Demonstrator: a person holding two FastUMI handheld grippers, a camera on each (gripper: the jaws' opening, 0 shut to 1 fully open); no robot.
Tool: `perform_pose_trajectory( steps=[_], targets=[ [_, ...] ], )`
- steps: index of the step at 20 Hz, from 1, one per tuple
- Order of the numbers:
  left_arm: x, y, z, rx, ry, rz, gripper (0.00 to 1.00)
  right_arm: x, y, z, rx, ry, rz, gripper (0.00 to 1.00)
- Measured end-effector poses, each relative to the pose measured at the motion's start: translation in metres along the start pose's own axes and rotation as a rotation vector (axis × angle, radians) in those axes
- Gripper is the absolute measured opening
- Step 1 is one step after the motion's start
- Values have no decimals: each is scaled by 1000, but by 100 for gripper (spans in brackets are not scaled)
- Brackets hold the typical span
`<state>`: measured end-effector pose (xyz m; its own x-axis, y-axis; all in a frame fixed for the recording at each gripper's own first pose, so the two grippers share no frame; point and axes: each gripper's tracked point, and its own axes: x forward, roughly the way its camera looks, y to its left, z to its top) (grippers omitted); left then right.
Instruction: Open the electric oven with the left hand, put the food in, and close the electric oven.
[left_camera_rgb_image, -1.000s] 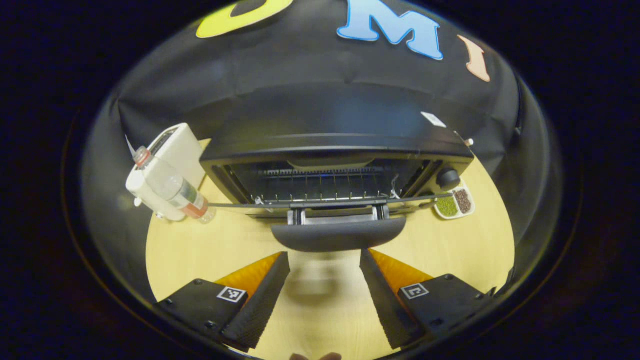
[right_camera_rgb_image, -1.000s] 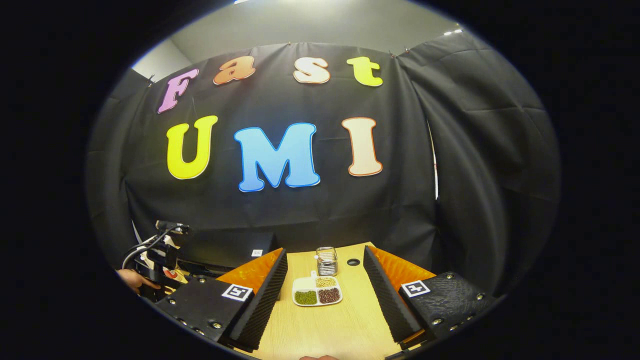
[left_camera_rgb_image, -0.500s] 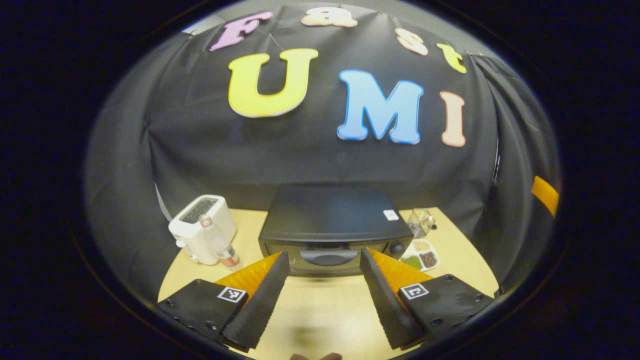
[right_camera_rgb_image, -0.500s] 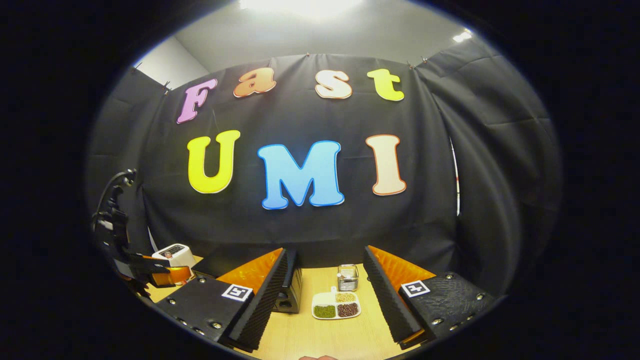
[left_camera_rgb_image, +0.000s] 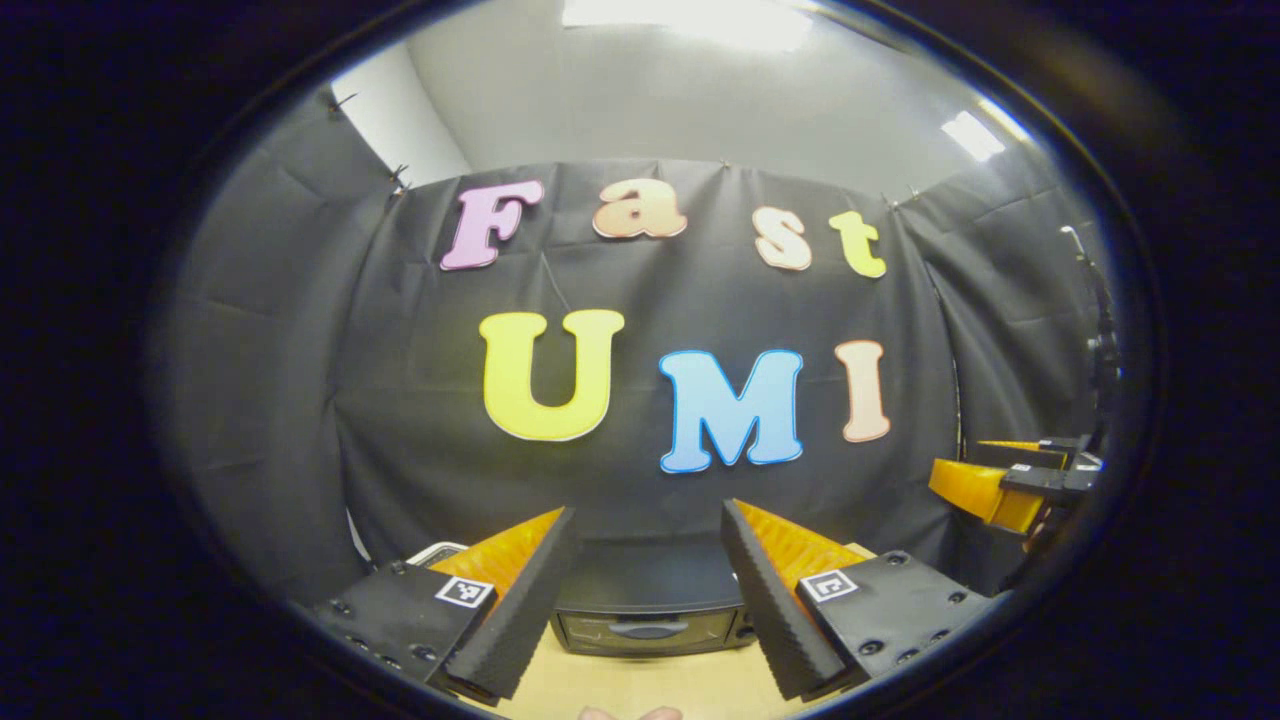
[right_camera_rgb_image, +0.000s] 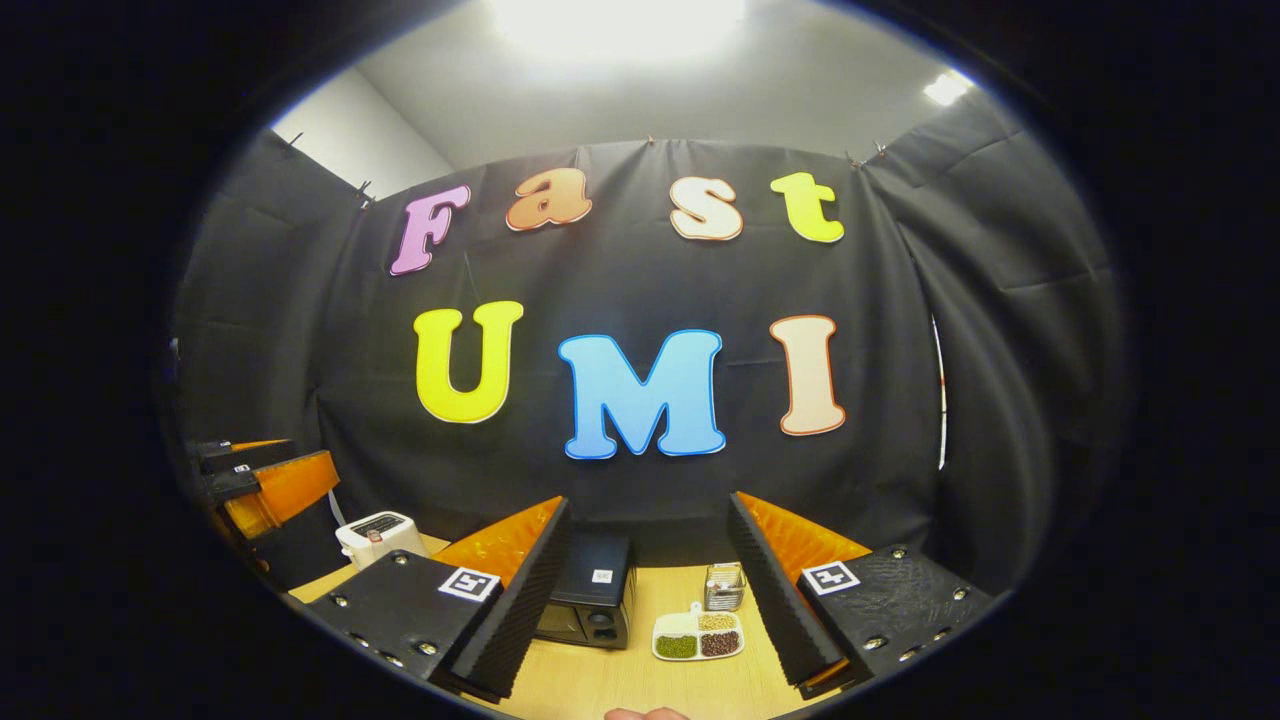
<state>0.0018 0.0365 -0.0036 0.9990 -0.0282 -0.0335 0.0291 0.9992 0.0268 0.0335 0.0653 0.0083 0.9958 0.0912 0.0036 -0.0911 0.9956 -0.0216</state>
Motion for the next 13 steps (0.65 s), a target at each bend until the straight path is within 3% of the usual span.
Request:
perform_pose_trajectory(
  steps=[10,11,13],
  targets=[
    [-1,3,0,-15,-1,-39,100,-9,15,6,18,-5,-17,94],
    [-1,4,1,-13,-6,-42,91,-10,17,7,20,-8,-19,94],
    [-1,6,1,-14,-5,-50,100,-13,18,9,25,-5,-25,94]
  ],
)
